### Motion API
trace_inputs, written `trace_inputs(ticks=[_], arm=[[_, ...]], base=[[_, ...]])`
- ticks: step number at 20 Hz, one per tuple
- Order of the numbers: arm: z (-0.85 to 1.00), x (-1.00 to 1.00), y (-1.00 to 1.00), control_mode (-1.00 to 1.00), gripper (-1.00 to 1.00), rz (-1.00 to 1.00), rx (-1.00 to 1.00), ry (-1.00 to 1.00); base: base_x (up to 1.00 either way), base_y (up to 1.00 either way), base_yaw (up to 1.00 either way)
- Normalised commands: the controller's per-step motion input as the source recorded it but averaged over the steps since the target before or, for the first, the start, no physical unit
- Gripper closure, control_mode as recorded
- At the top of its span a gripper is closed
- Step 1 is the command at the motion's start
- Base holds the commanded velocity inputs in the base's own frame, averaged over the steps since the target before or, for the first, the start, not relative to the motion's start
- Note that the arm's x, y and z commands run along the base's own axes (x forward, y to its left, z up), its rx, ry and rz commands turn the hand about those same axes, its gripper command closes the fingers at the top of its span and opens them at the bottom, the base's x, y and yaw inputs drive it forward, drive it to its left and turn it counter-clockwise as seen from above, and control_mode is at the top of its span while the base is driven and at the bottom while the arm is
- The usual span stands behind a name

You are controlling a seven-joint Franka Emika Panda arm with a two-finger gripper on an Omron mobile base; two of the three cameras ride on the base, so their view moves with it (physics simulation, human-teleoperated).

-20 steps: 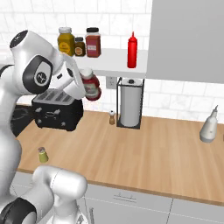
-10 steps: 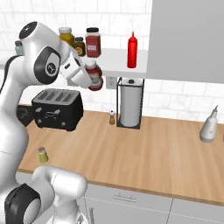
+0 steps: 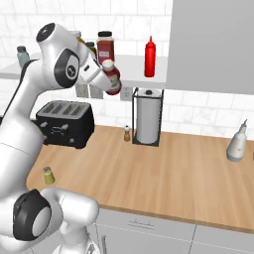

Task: Put the shaker and condiment bottle from the counter next to their counterparts in the cabinet.

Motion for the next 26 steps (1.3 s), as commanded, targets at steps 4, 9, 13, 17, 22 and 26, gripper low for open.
trace_inputs(ticks=[4, 9, 13, 17, 22, 26], arm=[[0.12, 0.39, -0.14, -1.0, 1.0, 0.02, -0.05, 0.0], [0.07, 0.47, -0.12, -1.0, 1.0, 0.0, -0.06, 0.0], [0.01, 0.57, -0.01, -1.0, 1.0, 0.0, -0.04, 0.0], [0.19, 0.32, -0.26, -1.0, 1.0, 0.0, -0.05, 0.0], [0.26, 0.01, -0.44, -1.0, 1.0, 0.0, -0.06, 0.0], [0.18, 0.09, -0.36, -1.0, 1.0, 0.0, -0.07, -0.01]], base=[[0.0, 0.0, 0.0], [0.0, 0.0, 0.0], [0.0, 0.0, 0.0], [0.0, 0.0, 0.0], [0.0, 0.0, 0.0], [0.0, 0.0, 0.0]])
